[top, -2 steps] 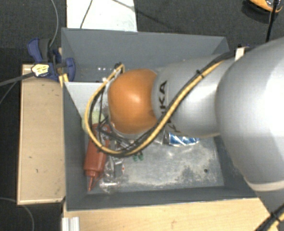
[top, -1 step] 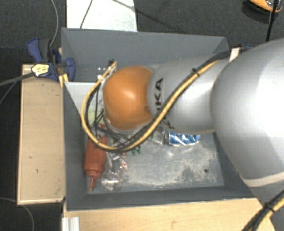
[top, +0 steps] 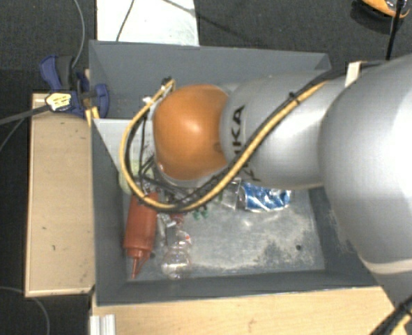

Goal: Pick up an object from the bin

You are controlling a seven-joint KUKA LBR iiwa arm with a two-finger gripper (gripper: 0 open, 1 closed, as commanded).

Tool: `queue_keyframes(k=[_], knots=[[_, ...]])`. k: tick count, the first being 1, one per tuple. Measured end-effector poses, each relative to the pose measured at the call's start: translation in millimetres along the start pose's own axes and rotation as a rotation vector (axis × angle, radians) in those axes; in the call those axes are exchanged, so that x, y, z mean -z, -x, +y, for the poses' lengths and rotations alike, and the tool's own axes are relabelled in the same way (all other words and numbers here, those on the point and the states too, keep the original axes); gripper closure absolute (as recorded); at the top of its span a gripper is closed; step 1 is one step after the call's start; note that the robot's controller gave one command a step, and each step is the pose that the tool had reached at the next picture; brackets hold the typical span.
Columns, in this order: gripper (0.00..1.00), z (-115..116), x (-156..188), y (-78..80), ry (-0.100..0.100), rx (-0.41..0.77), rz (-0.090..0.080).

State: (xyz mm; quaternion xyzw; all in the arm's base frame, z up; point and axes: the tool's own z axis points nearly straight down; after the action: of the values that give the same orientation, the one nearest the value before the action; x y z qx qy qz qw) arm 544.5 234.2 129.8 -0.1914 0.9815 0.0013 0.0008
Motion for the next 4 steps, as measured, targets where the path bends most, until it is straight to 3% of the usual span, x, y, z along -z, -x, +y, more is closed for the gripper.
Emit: queue_keyframes(k=[1, 2, 3, 4], knots=[[0.0, -14.8, 60.5, -13.1, 0.002, -0.018, -0.01], [0.0, -11.2, 80.3, 1.7, -0.001, -0.016, -0.027], [0.0, -18.3, 17.0, 5.9, 0.0, 0.118, -0.018], [0.0, -5.1, -30.1, 15.1, -0.004, 0.286, -0.043]])
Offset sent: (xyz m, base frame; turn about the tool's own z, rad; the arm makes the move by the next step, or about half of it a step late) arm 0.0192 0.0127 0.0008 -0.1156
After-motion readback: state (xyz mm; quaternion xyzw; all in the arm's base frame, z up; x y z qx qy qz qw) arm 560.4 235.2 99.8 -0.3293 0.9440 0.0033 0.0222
